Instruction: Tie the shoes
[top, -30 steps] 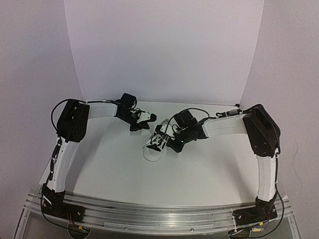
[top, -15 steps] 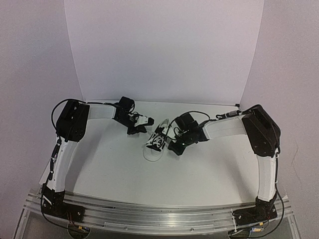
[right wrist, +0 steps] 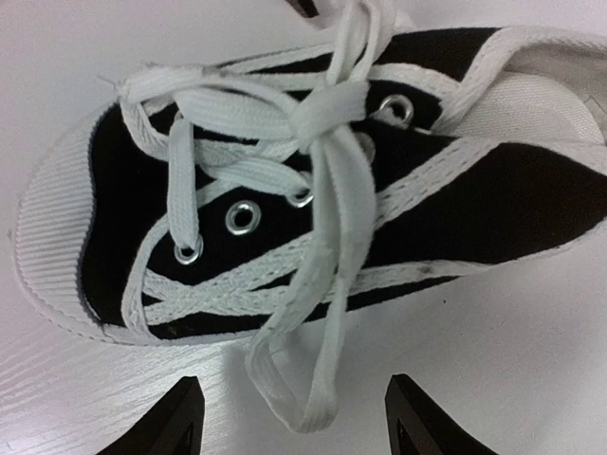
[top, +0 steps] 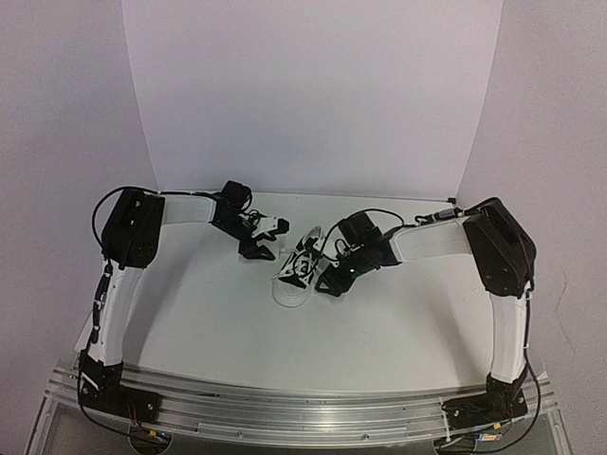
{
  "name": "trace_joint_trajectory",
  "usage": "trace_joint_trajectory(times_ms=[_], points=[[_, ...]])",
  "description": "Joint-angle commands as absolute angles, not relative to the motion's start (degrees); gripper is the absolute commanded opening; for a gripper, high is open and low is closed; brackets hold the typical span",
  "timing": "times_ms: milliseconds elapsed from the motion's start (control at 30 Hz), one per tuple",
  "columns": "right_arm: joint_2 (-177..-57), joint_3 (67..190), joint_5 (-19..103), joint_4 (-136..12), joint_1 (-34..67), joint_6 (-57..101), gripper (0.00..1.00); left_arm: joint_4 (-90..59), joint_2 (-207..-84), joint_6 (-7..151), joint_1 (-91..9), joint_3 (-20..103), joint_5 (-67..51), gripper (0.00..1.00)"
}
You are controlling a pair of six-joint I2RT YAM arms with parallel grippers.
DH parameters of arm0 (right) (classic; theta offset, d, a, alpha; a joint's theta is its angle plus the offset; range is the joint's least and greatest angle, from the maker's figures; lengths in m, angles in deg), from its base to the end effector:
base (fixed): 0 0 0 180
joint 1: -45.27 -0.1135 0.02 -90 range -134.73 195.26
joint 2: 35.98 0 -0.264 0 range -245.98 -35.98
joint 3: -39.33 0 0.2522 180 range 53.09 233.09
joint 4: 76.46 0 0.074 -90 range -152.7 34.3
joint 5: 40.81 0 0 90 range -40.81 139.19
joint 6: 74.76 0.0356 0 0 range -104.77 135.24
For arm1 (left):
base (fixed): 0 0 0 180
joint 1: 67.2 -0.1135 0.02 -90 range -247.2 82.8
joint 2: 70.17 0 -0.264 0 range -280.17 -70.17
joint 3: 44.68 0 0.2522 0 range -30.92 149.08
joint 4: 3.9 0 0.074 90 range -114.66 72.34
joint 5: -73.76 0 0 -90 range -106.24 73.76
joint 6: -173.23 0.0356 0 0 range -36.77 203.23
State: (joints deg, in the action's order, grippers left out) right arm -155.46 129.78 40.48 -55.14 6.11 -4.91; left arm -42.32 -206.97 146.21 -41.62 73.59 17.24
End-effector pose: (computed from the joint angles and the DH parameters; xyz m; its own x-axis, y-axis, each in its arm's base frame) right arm 0.3378 0.2821 0.1369 -0.3196 -0.6995 -0.6392 -0.8620 0.4948 -0.1104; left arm 0.4498 -0.2371 0.1272 0.2191 0.7189 -0.6597 0.9604 -0.0396 0.2758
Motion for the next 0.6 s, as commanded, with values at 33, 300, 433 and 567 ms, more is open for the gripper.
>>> trace_joint_trajectory(times_ms=[33, 300, 433, 567], points=[[-148.3, 128.5, 28.4, -61.0, 10.9, 7.1, 0.67, -51.0, -198.7, 142.6, -42.2, 74.3, 20.4, 0.73], [-149.6, 127.6, 26.7, -73.3, 15.2, 23.3, 0.58, -56.1, -194.3, 140.8, -41.1, 65.6, 24.2, 0.24], [-154.8, 132.6, 38.6, -71.1, 15.1, 27.3, 0.38, -49.3, -194.3, 139.8, -39.6, 58.4, 20.9, 0.24], [-159.4, 137.7, 40.9, -68.8, 14.6, 29.1, 0.38, -45.5, -195.4, 139.1, -38.3, 56.4, 19.8, 0.31]])
